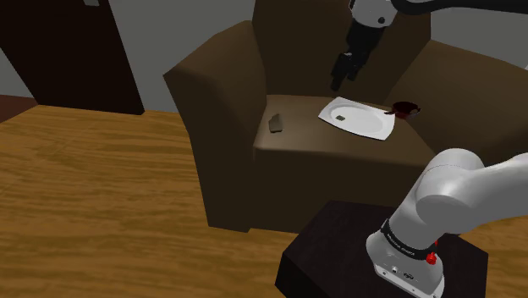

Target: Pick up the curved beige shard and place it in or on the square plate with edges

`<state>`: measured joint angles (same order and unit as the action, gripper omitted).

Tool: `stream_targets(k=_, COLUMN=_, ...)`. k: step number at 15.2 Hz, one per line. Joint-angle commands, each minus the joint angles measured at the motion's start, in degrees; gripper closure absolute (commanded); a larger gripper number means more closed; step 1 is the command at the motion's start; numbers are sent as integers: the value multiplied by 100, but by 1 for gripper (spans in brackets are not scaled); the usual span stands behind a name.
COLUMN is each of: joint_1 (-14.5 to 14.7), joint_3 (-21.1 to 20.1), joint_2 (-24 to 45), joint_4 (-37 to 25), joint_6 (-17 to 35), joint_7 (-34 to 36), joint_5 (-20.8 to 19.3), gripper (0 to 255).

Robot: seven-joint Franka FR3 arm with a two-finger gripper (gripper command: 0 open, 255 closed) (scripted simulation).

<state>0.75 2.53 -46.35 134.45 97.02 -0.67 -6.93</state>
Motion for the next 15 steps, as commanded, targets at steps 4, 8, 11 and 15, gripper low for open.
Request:
stream_targets(k=4, joint_1=-113, joint_3=-398, joint_2=738, joint_4=-252, joint_6=119, joint_7=752, joint_5=52, gripper=0)
stream_targets(k=8, joint_1=-274, joint_3=-852, joint_2=1809, joint_4=-745, joint_6=181, joint_7=1743, joint_5=39, gripper=0)
stream_targets(k=11, joint_1=-383, joint_3=-1122, joint_2=2660, joint_4=-1222, joint_6=145, joint_7=2475, joint_5=-33, gripper=0)
stream_targets(k=15, joint_1=-470, joint_3=-1358, joint_2=3834, joint_4=-1985, joint_6=-14, joint_7=3418, joint_5=-190, gripper=0)
